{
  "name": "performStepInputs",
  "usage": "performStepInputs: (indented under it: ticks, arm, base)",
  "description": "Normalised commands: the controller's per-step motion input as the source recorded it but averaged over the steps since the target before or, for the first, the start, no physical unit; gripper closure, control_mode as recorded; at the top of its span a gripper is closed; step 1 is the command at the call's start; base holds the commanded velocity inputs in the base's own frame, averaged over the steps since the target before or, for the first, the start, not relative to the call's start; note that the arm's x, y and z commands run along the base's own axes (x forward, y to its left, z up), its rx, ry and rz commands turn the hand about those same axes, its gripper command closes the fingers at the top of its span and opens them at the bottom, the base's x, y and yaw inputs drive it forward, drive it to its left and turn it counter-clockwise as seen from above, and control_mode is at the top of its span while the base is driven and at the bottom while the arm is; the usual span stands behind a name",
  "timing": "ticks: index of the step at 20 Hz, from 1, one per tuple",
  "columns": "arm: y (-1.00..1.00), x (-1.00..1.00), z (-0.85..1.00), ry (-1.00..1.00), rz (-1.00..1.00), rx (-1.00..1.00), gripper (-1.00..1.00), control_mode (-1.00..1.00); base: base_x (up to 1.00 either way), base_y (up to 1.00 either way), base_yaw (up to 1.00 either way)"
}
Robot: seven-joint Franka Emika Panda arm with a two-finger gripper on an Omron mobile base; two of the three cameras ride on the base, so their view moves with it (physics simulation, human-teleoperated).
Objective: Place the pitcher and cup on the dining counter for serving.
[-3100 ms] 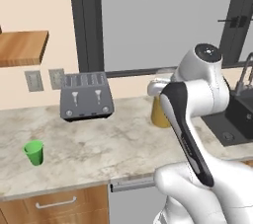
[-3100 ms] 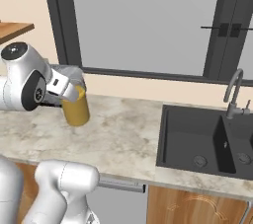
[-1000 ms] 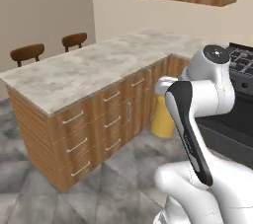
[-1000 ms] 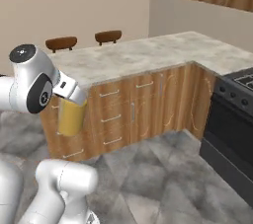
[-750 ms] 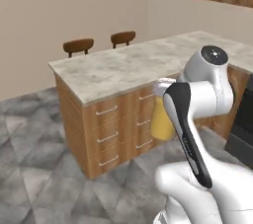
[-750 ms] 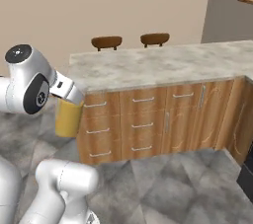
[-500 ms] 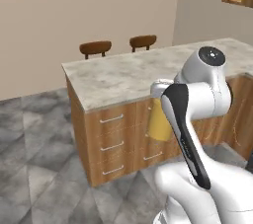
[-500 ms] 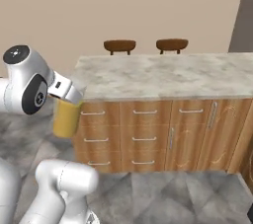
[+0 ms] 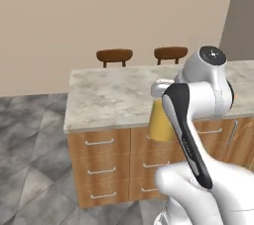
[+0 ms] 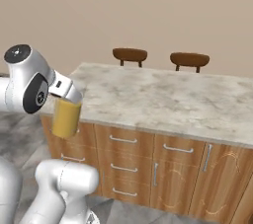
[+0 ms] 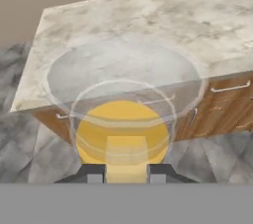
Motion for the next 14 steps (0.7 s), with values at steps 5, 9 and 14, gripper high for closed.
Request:
performStepInputs:
  ticks: [5, 9, 14]
  arm:
    - [-0.53, 0.46, -0.15, -0.03, 0.32, 0.0, 1.0, -1.0]
    - [-0.6, 0.82, -0.21, -0.05, 0.38, 0.0, 1.0, -1.0]
    - [-0.25, 1.0, -0.17, -0.01, 0.35, 0.01, 1.0, -1.0]
  base:
    - [0.12, -0.15, 0.09]
    - [0.0, 0.0, 0.0]
    - [0.0, 0.0, 0.0]
